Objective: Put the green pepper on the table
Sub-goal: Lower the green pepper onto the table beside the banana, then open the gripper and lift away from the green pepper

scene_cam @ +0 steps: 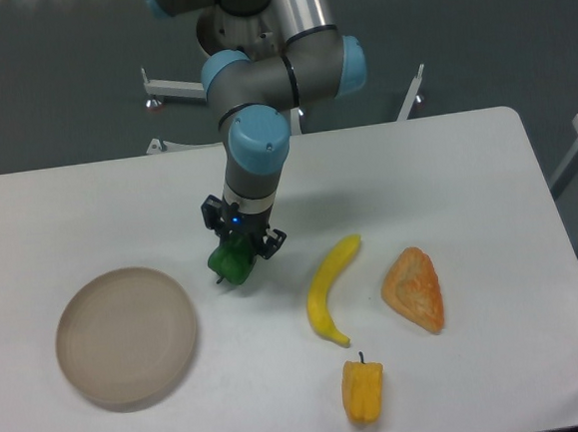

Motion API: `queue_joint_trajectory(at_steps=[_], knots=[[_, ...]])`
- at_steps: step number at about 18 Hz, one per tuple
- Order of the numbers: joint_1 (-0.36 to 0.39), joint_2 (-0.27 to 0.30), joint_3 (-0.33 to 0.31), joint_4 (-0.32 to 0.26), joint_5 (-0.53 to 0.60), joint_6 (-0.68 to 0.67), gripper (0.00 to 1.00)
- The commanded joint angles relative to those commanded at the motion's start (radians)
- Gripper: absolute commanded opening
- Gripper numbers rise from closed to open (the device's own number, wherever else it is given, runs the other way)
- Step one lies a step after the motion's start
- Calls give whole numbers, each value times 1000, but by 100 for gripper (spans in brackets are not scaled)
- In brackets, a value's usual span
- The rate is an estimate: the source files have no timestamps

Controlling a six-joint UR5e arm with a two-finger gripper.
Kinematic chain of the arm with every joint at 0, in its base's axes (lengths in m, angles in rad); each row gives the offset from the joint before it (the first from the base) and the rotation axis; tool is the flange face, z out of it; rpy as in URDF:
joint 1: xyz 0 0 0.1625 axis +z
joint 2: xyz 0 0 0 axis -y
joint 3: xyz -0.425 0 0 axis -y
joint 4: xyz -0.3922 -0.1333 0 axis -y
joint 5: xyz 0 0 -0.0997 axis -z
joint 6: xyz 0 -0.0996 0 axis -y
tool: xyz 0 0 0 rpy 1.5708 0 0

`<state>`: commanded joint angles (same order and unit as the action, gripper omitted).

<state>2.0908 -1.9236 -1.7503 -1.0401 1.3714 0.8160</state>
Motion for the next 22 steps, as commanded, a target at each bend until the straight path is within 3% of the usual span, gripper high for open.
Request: queue_joint_trajectory(at_steps=[8,9,13,16,22], knots=[[0,-11,2,0,0,41,27],[0,-11,3,0,0,41,31],[2,-9,8,-2,2,41,70],[6,-6,11,-2,2,41,86],[61,5,43,-3,3,57,91]])
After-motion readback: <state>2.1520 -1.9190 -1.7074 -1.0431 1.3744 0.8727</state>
